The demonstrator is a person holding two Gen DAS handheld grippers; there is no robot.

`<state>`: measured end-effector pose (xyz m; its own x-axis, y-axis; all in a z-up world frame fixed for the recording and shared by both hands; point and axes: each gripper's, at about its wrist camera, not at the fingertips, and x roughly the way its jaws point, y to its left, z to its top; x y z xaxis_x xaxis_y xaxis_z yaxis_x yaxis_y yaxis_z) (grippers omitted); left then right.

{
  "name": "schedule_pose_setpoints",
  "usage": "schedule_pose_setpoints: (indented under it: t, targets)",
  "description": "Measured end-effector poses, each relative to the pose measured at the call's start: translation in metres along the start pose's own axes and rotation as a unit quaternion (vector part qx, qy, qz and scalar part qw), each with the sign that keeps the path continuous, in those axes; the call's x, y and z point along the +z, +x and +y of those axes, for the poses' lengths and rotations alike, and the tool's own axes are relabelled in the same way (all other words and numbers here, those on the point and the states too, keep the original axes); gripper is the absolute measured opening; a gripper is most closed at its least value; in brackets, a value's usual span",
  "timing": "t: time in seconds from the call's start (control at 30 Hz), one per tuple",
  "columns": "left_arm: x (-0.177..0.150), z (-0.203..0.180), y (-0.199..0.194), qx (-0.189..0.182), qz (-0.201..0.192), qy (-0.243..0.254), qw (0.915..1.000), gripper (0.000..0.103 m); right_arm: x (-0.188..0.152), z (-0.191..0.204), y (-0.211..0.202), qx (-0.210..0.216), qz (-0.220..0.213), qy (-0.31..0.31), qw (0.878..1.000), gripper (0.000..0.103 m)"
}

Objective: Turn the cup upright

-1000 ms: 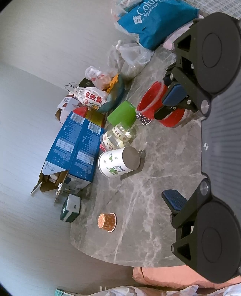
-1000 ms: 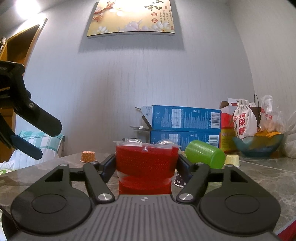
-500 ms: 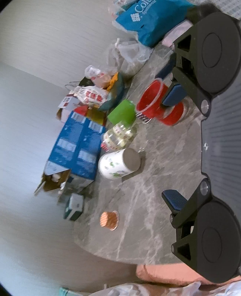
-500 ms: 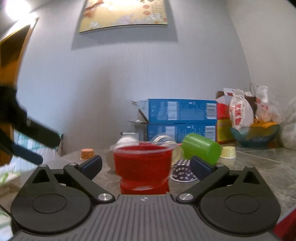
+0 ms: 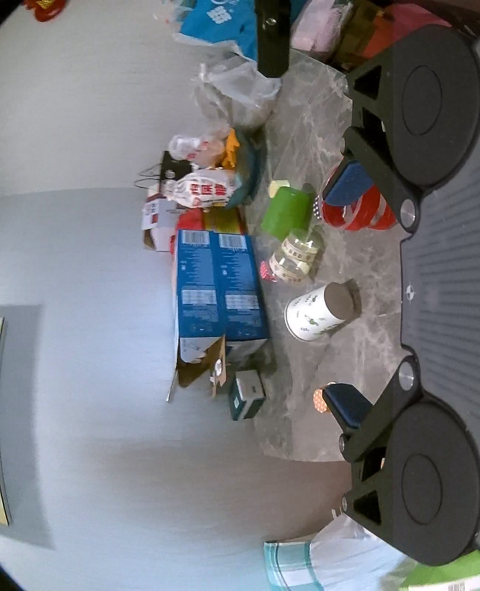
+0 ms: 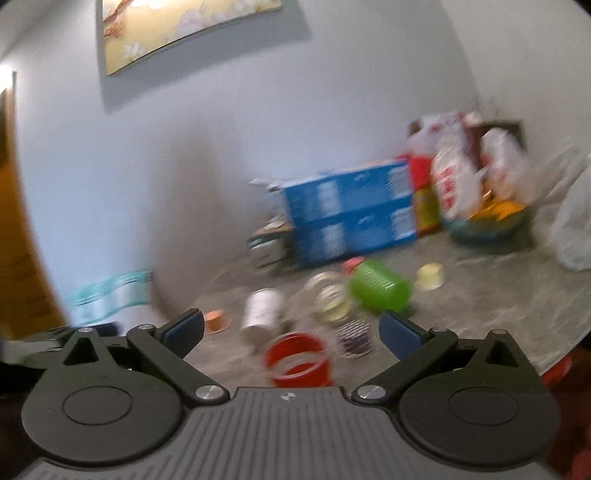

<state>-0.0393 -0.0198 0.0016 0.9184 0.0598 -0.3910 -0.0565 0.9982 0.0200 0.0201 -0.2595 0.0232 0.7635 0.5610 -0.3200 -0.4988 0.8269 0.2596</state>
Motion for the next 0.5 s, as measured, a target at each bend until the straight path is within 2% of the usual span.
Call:
schedule_pose_setpoints:
  t: [0.13,0.2,0.33,0.5]
  targets:
    - [0.013,-0.005,0.007,-0.016,0.060,-0.015,0.9979,0.103,0.008,0.009,-0.005,-0.059,0.010,-0.044,0.997,0.102]
    - [0.013,-0.005,0.010,-0.029,0.074,-0.027,0.9965,0.103,0.008,0.004,0.000,-0.062,0.027,-0.054,0.996,0.102]
    - [0.018,-0.010,0.014,-0.027,0.086,-0.028,0.9956,0.103,0.003,-0.006,0.011,-0.081,0.069,-0.053,0.993,0.102]
    - [0.020,-0.020,0.017,-0.040,0.101,-0.029,0.9937,0.103,0.001,-0.006,0.008,-0.075,0.083,-0.049,0.993,0.102]
